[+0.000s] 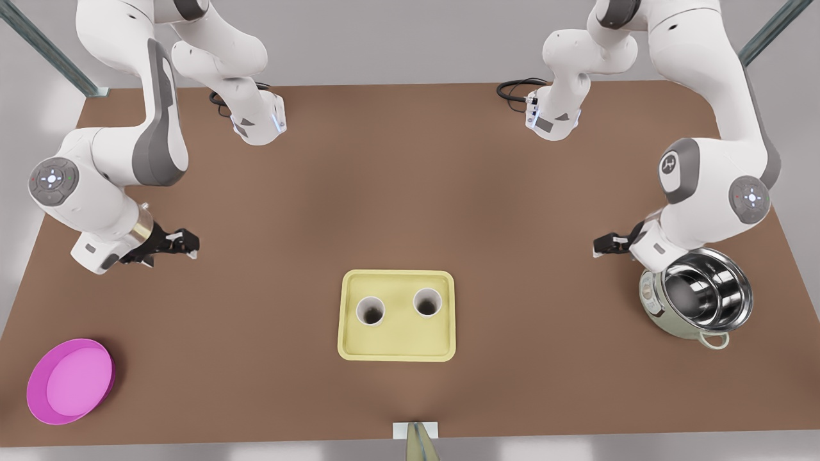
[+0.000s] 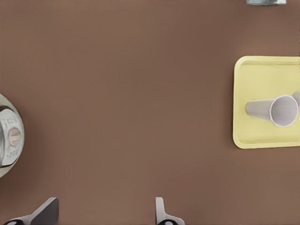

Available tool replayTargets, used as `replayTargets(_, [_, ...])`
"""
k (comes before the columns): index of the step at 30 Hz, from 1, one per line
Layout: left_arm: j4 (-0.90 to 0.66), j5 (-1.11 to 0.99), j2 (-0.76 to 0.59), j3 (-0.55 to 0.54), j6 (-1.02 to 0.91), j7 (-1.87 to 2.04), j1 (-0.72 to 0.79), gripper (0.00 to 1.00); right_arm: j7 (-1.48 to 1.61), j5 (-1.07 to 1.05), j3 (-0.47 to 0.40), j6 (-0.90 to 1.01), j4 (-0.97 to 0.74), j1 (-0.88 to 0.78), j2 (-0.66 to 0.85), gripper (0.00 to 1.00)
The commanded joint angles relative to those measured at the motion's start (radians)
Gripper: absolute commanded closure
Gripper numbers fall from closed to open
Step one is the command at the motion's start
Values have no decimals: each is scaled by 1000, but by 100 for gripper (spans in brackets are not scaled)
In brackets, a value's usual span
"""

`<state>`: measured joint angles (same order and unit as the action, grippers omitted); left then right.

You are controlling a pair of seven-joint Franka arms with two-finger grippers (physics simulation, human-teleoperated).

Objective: Use the left arm to pick up the white IKEA cup from the tray and place it on the middle-left position; use the right arm to pick up the white IKEA cup from the tray and place it on the middle-right position

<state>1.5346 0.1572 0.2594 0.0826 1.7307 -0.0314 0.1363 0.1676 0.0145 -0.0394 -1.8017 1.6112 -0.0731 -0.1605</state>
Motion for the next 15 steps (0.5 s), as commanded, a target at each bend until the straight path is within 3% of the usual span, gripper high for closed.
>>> replayTargets(1, [9,-15,7,-1,139,-41,23,0,87,2,0,-39,-2,-2,-1,0])
replayTargets(4, [1,-54,87,-6,181,-32,107,0,-106,7,4,-28,-46,-97,-39,0])
replayTargets(9, [-154,-70,268,-3,202,454,348,0,-687,-62,19,61,-277,-346,-241,0])
replayTargets(11, [-291,-110,385,-4,208,651,408,0,-701,-67,24,61,-356,-363,-330,0])
replayTargets(15, [-288,-113,478,-3,346,812,493,0,-698,-99,62,38,-424,-361,-453,0])
